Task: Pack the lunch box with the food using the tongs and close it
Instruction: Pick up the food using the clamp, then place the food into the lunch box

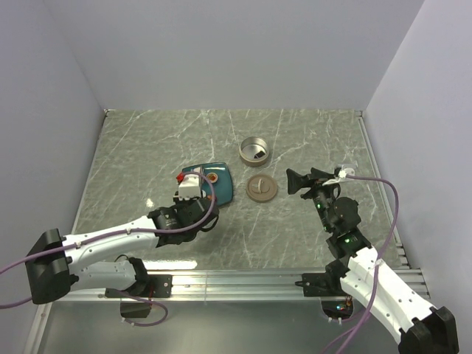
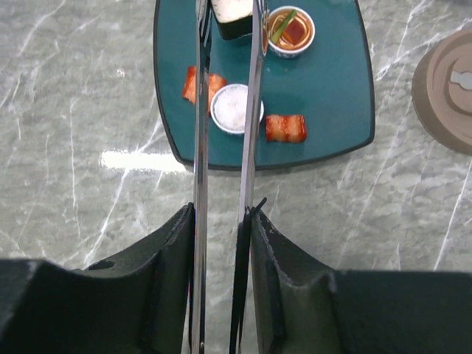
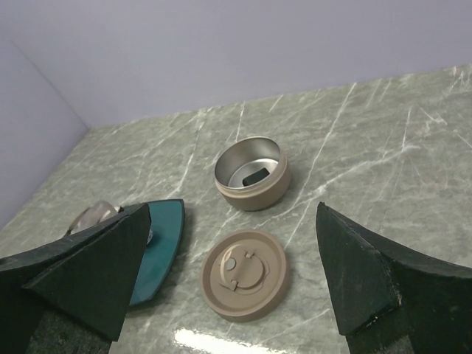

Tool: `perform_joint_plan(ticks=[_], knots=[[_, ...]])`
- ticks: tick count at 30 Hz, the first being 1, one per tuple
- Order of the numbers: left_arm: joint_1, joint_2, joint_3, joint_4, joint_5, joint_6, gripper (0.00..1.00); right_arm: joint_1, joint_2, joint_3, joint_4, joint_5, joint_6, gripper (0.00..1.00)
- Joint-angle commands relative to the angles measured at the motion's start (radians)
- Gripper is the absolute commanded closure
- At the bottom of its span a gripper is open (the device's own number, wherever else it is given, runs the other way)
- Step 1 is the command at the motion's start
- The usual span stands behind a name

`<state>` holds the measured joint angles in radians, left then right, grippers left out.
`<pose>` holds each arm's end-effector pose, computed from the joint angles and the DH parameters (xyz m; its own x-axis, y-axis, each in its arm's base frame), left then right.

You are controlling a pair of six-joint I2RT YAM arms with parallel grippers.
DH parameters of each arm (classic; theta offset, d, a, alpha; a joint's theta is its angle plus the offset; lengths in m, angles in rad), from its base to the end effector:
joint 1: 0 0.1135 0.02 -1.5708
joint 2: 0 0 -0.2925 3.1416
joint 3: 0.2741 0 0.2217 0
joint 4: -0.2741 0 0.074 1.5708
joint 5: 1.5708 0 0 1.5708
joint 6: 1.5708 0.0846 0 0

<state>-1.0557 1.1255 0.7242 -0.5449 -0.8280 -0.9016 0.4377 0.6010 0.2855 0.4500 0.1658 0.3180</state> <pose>0.1481 -0.1352 0.2429 -0.5431 -0.1174 -0.8314 -0.0799 0.9929 -0.0880 0.1475 0.0536 0.2908 0.0310 0.3550 -0.9344 -0.2943 0.8966 0.3309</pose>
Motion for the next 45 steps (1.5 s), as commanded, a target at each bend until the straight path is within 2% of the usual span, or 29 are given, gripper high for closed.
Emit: perform_joint_plan(ticks=[1,9,19,25,33,41,45], knots=[[0.019,-0.012,0.049,0.069,-0.033,0.055,0.75,-0.007,0.017,0.001,0.033,-0.008,0.004,0.00],[0.095,0.028,0.092,0.241,0.039,0.213,0.75,-0.008,0.068,0.001,0.062,0.004,0.001,0.00],[0.218,0.227,0.231,0.474,0.236,0.429,0.75,-0.024,0.135,-0.011,0.115,0.057,0.016,0.00],[0.244,0.358,0.374,0.520,0.293,0.527,0.76,-0.053,0.148,-0.022,0.127,0.066,0.023,0.00],[0.264,0.459,0.500,0.533,0.392,0.579,0.76,-0.100,0.167,-0.031,0.148,0.032,0.038,0.00],[0.263,0.533,0.537,0.537,0.497,0.578,0.76,-0.140,0.189,-0.037,0.159,-0.006,0.053,0.00],[0.263,0.551,0.541,0.537,0.503,0.578,0.76,-0.145,0.187,-0.037,0.159,-0.012,0.053,0.00]])
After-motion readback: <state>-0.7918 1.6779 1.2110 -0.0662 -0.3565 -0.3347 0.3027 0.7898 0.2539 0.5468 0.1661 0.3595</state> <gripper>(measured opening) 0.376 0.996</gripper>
